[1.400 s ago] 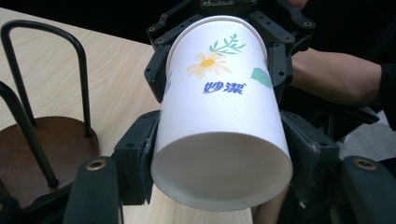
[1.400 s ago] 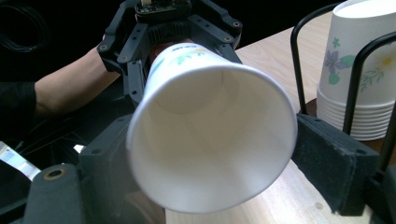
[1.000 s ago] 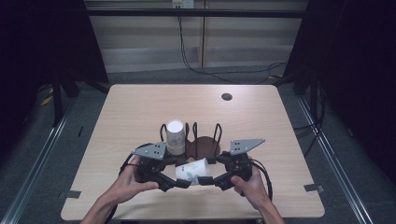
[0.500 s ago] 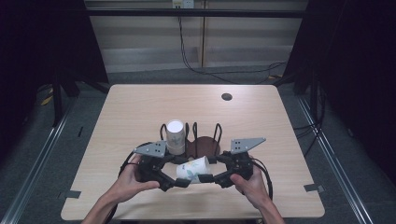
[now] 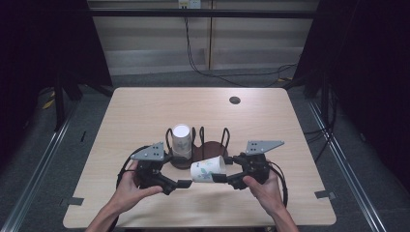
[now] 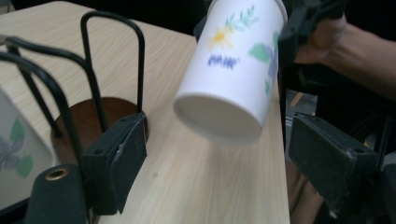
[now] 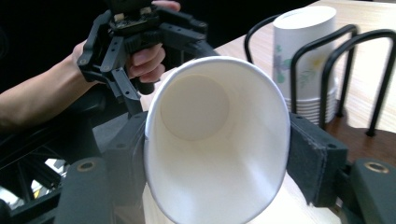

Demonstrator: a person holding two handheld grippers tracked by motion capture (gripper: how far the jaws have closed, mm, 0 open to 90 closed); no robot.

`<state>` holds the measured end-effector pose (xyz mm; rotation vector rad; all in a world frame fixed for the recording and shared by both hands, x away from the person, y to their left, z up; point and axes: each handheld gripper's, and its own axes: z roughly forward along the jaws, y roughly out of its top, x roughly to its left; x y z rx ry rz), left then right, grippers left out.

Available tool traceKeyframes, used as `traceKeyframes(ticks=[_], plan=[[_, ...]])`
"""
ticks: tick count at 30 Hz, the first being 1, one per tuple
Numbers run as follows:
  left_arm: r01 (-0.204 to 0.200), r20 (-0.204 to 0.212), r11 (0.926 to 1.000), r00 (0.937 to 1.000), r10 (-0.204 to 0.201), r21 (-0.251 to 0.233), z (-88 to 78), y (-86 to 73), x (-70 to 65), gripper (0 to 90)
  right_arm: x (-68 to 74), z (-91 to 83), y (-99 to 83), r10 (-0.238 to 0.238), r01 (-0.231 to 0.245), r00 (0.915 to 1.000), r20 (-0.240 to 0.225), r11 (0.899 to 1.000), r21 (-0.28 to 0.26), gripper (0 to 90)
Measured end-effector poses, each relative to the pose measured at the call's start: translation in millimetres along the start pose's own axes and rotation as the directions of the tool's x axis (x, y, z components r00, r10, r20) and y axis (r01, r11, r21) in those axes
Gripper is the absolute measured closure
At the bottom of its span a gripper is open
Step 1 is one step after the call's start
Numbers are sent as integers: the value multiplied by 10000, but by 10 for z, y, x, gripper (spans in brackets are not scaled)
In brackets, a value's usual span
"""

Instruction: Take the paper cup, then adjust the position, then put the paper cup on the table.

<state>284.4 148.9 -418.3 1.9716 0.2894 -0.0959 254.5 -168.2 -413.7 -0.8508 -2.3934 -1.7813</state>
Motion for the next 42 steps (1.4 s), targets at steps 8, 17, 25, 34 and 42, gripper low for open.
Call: traceKeyframes(ticks=[8, 17, 25, 34, 42], plan=[[598, -840, 9981, 9946, -608, -138, -144, -157, 94, 170, -50, -32, -14, 151, -181, 9979, 637, 9987, 473, 303], [1074, -1858, 9941, 9766, -1081, -135, -228, -220, 199, 158, -106, -149, -51, 313, -503, 9890, 1445, 9903, 1292, 299], [1220, -2051, 9923, 9709, -1240, -223, -267, -252, 252, 158, -158, -305, -45, 492, -763, 9823, 1807, 9863, 1460, 300], [1018, -2167, 9939, 9702, -1085, -418, -333, -271, 269, 158, -241, -450, -6, 438, -883, 9709, 2356, 9794, 1818, 300], [1200, -2336, 9909, 9635, -1309, -606, -384, -291, 311, 158, -332, -511, 97, 344, -1037, 9626, 2687, 9632, 2479, 300]])
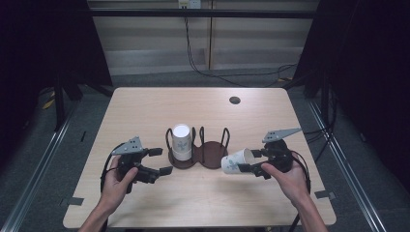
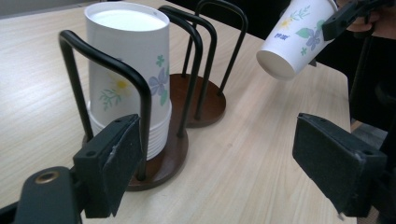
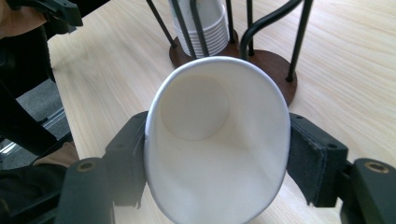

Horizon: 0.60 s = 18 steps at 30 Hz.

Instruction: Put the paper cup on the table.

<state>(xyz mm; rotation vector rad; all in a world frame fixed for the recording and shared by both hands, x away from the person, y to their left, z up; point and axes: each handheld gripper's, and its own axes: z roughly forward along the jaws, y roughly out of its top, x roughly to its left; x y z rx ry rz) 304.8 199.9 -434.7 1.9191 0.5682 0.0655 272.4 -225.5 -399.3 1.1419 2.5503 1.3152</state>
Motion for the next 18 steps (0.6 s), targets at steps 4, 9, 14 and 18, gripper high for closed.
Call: traceKeyframes(ticks=[4, 9, 14, 18], plan=[[18, -34, 10000, 10000, -18, -14, -22, -6, 16, 158, -52, -21, 13, 47, -52, 9998, 182, 9996, 271, 300], [15, -150, 10000, 9999, -16, -90, -36, 0, 20, 159, -164, -29, 23, 226, -247, 9987, 465, 9986, 461, 300], [-51, -75, 10000, 10000, 51, 40, -22, 0, 28, 159, -251, -53, 68, 287, -340, 9960, 845, 9975, 623, 300], [-84, -103, 9998, 9999, 86, 162, -32, -13, 28, 158, -309, -85, 123, 377, -444, 9937, 1059, 9971, 613, 300]])
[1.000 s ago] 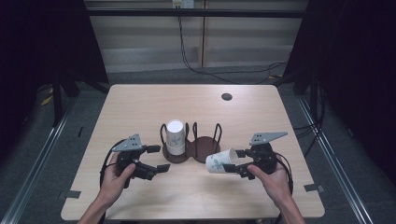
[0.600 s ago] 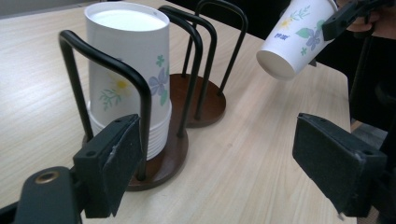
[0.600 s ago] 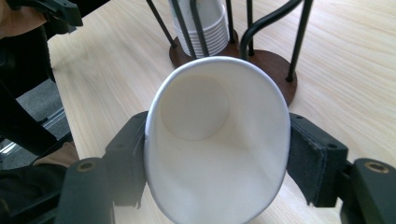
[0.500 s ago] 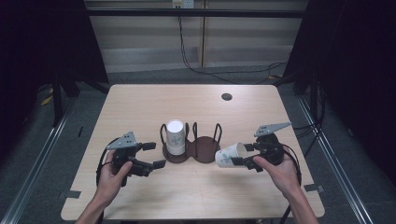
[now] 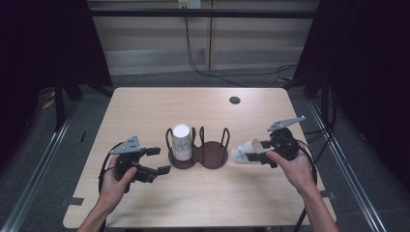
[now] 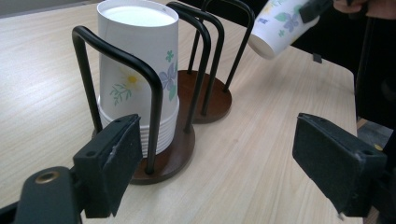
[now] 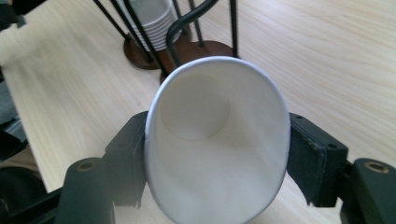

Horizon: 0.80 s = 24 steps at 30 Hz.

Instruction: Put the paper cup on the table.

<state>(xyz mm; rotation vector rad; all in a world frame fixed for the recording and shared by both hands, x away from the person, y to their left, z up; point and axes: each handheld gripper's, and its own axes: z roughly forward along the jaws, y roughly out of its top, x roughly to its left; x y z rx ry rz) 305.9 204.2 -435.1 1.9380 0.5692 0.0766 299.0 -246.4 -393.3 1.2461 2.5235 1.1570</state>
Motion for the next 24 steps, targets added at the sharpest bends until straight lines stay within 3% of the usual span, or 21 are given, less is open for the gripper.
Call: traceKeyframes(ticks=[7, 13, 15, 16, 18, 24], plan=[[-53, 15, 10000, 10000, 53, 57, -17, -10, -26, 158, -43, 33, 118, -81, 21, 9966, 826, 9973, 728, 300], [-129, 32, 9997, 9999, 128, 191, -8, -23, -6, 158, -76, 37, 229, -126, 1, 9933, 1150, 9941, 1082, 301], [-114, 33, 9999, 9999, 113, 107, -21, -31, -4, 159, -110, 53, 261, -83, -126, 9898, 1422, 9894, 1450, 300], [-114, 33, 9999, 9999, 113, 107, -21, -31, -4, 159, -129, 67, 272, 92, -304, 9909, 1343, 9871, 1569, 300], [-137, 252, 9999, 9996, 137, 5, -37, -40, 1, 158, -157, 93, 293, 54, -333, 9879, 1552, 9835, 1781, 300], [-329, 460, 9994, 9984, 334, -123, -42, -78, 15, 158, -229, 99, 367, 110, -495, 9836, 1799, 9763, 2106, 300]])
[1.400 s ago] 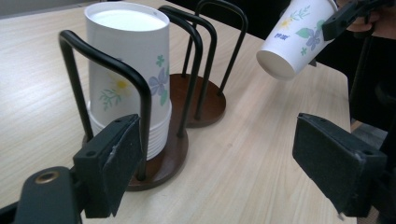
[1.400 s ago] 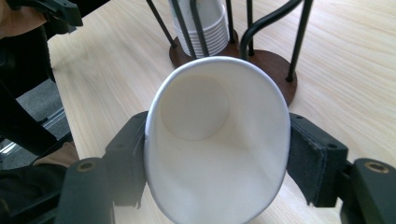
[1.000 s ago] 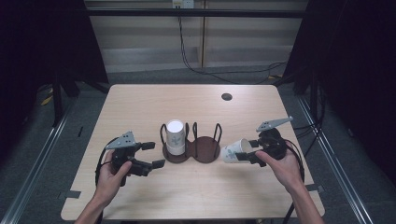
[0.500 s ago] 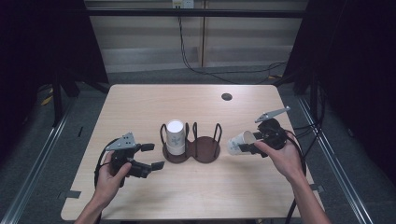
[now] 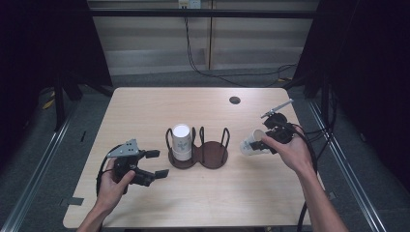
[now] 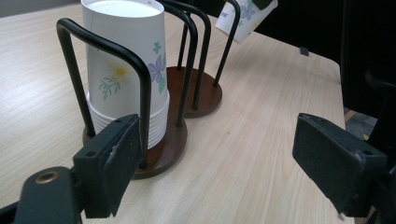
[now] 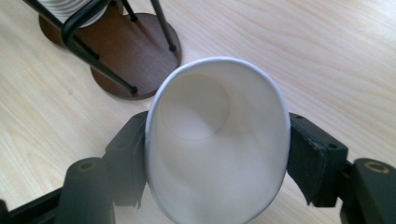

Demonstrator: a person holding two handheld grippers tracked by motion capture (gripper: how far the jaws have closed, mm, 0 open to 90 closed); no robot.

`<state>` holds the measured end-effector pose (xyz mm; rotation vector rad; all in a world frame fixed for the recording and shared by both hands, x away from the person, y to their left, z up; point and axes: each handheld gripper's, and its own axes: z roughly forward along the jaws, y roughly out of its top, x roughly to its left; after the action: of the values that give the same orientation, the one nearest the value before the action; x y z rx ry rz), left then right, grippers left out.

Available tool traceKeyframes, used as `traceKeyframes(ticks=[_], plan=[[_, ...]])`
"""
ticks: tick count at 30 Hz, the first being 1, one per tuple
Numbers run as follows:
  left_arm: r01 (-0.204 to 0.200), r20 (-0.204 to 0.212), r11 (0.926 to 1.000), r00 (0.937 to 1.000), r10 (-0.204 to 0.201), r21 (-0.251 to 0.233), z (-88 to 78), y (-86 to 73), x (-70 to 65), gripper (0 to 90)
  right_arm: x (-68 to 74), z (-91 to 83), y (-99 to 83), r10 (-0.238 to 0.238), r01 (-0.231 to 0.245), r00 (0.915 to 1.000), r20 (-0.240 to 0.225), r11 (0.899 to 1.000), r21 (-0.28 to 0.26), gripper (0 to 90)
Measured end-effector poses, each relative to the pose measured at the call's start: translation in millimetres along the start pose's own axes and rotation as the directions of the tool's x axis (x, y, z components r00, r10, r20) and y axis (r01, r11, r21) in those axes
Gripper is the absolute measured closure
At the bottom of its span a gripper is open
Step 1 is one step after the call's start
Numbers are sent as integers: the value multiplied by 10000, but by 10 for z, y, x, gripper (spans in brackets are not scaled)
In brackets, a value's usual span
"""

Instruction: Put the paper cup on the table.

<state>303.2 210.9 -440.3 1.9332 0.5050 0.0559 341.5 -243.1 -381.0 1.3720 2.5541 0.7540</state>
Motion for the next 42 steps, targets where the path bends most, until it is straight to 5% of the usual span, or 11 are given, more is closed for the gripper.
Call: traceKeyframes(ticks=[20, 37, 42], plan=[[-154, 222, 9998, 9996, 151, 139, 9, -23, -3, 158, -292, 193, 94, 342, -444, 9973, 645, 9855, 1635, 292], [-124, 37, 9998, 9999, 124, 146, 2, -23, 10, 158, -301, 440, 149, 121, -424, 9938, 1108, 9603, 2757, 252], [-68, -64, 9999, 10000, 68, 102, -16, -24, 26, 158, -269, 483, 182, 53, -369, 9927, 1208, 9646, 2613, 224]])
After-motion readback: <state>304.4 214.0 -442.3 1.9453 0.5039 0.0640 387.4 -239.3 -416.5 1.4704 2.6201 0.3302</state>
